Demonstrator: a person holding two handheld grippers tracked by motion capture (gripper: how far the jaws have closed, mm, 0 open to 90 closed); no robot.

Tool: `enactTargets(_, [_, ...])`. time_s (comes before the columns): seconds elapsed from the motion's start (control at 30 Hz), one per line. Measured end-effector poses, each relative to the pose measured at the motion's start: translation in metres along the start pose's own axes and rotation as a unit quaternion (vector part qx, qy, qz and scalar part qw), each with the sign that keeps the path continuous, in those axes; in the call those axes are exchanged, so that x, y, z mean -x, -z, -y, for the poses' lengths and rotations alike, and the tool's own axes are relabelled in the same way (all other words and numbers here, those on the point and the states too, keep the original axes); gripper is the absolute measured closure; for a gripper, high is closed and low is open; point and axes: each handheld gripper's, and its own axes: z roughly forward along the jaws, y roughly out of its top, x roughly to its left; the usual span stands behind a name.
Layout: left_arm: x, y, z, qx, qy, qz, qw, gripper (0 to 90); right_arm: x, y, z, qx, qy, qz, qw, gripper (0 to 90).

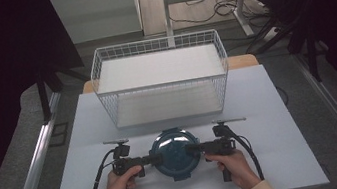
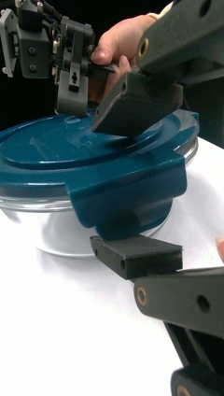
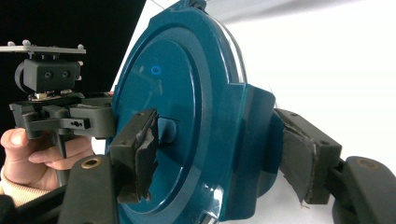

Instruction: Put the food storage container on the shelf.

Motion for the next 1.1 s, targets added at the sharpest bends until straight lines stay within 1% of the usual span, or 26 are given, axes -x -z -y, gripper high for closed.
enactTargets(0.13, [0.001, 0.001, 0.0, 0.001, -0.002, 0.001, 1.0, 41.0, -0.002, 0.002, 0.001, 0.001, 0.003, 0.002, 1.0, 34.4])
enactTargets(0.2, [0.002, 0.001, 0.0, 0.002, -0.009, 0.001, 1.0, 41.1, -0.004, 0.004, 0.002, 0.004, 0.007, 0.003, 1.0, 35.0])
enactTargets(0.3, [0.003, 0.002, 0.0, 0.001, -0.011, 0.002, 0.9999, 41.9, -0.004, 0.004, 0.002, 0.008, 0.0, 0.004, 1.0, 36.2])
enactTargets(0.43, [0.003, 0.004, 0.0, 0.003, -0.012, 0.002, 0.9999, 42.5, -0.008, 0.004, 0.004, 0.017, 0.012, 0.009, 0.9997, 36.3])
enactTargets(0.53, [0.004, 0.005, 0.0, 0.005, -0.012, -0.002, 0.9999, 42.7, -0.01, 0.005, 0.005, 0.017, 0.016, 0.011, 0.9997, 36.4])
enactTargets(0.57, [0.004, 0.005, 0.0, 0.006, -0.013, -0.003, 0.9999, 42.6, -0.011, 0.005, 0.005, 0.017, 0.019, 0.014, 0.9996, 36.4])
enactTargets(0.6, [0.005, 0.007, 0.001, 0.009, -0.013, -0.003, 0.9999, 42.7, -0.014, 0.005, 0.007, 0.022, 0.028, 0.015, 0.9992, 36.4])
enactTargets(0.93, [0.008, 0.01, 0.0, 0.014, -0.02, 0.004, 0.9997, 45.2, -0.019, 0.01, 0.012, 0.022, 0.046, 0.018, 0.9985, 36.6])
enactTargets(1.03, [0.01, 0.012, 0.0, 0.017, -0.021, 0.004, 0.9996, 45.2, -0.021, 0.011, 0.011, 0.023, 0.048, 0.017, 0.9984, 36.6])
enactTargets(1.07, [0.012, 0.013, 0.001, 0.019, -0.02, 0.005, 0.9996, 45.3, -0.023, 0.012, 0.01, 0.025, 0.054, 0.017, 0.9981, 36.6])
enactTargets(1.1, [0.013, 0.014, 0.001, 0.02, -0.022, 0.005, 0.9995, 45.3, -0.023, 0.012, 0.01, 0.025, 0.054, 0.017, 0.9981, 36.6])
